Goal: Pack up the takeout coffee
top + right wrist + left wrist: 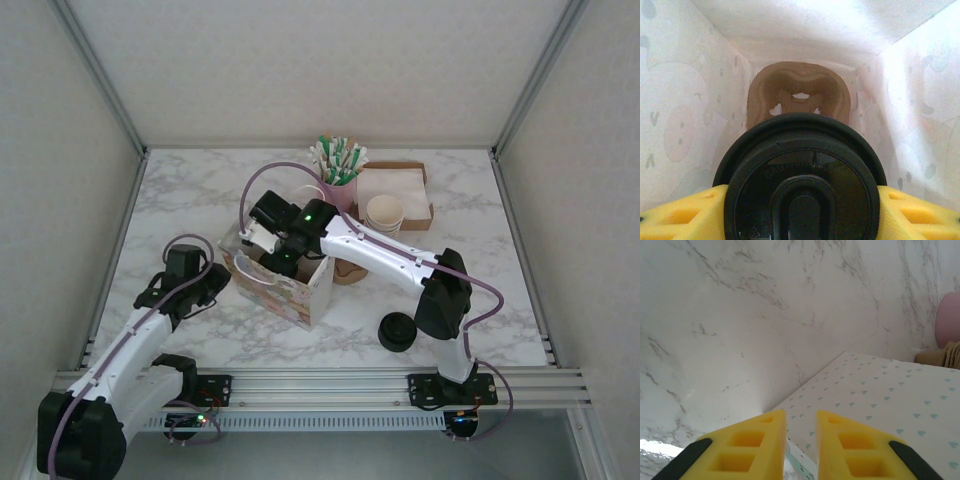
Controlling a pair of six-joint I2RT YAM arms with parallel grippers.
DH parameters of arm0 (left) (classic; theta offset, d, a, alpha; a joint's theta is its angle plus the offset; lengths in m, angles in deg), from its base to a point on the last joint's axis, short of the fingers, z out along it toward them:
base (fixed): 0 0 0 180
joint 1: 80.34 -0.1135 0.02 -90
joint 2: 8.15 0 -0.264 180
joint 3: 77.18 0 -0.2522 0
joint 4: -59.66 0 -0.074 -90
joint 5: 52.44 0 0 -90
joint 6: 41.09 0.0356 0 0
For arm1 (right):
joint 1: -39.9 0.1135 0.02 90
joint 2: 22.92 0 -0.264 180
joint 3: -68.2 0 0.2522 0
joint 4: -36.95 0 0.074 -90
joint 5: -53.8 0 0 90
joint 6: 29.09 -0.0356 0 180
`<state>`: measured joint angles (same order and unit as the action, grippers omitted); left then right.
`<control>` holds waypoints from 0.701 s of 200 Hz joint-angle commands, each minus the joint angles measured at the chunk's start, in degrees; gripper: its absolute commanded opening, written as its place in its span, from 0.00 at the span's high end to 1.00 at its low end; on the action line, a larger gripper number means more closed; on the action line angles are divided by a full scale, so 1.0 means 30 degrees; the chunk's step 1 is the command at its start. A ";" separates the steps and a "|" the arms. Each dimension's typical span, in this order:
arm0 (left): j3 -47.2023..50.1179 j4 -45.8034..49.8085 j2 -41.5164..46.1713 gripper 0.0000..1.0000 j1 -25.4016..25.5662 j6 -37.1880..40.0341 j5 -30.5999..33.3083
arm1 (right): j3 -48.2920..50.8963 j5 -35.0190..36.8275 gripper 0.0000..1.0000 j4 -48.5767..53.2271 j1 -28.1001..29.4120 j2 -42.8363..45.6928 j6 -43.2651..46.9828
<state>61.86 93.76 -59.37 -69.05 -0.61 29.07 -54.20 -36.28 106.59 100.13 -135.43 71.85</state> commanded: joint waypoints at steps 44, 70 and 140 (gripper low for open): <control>-0.0389 -0.0214 -0.0857 0.80 -0.1762 0.0235 0.0767 | 0.0295 -0.0004 0.47 -0.0389 0.0246 -0.0216 0.0161; -0.0535 -0.1298 -0.1635 0.80 -0.2381 0.0087 0.0414 | 0.0188 -0.0011 0.47 -0.0396 0.0246 -0.0392 0.0176; -0.2621 -0.5022 -0.7392 0.85 -0.2461 0.1321 -0.3866 | 0.0222 -0.0010 0.48 -0.0539 0.0242 -0.0378 0.0008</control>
<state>56.50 84.44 -77.56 -76.03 1.38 23.80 -53.96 -36.19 106.15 100.13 -135.43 71.85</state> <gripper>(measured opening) 0.156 0.641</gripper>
